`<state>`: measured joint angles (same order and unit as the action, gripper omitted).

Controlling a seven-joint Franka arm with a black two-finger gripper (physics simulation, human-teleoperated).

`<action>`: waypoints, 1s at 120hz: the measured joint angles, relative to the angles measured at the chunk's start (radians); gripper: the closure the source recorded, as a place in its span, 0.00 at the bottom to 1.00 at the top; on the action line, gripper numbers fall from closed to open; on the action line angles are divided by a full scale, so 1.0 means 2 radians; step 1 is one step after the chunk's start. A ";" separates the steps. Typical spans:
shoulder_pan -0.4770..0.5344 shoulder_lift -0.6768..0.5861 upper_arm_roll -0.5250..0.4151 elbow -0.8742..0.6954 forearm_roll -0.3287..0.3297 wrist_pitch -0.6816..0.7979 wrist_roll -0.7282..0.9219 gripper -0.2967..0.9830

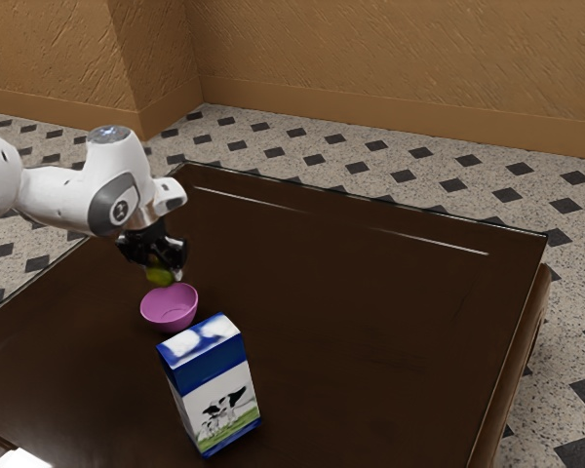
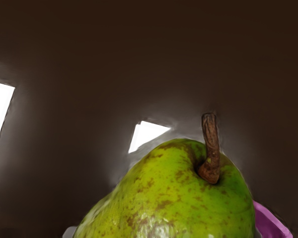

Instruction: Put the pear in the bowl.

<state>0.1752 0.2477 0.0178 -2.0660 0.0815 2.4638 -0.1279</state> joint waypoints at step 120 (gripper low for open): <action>-0.098 -0.078 -0.004 0.265 -0.065 -0.300 0.048 0.26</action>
<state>-0.0214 0.0918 0.0106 -1.5365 -0.0491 1.8641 -0.0319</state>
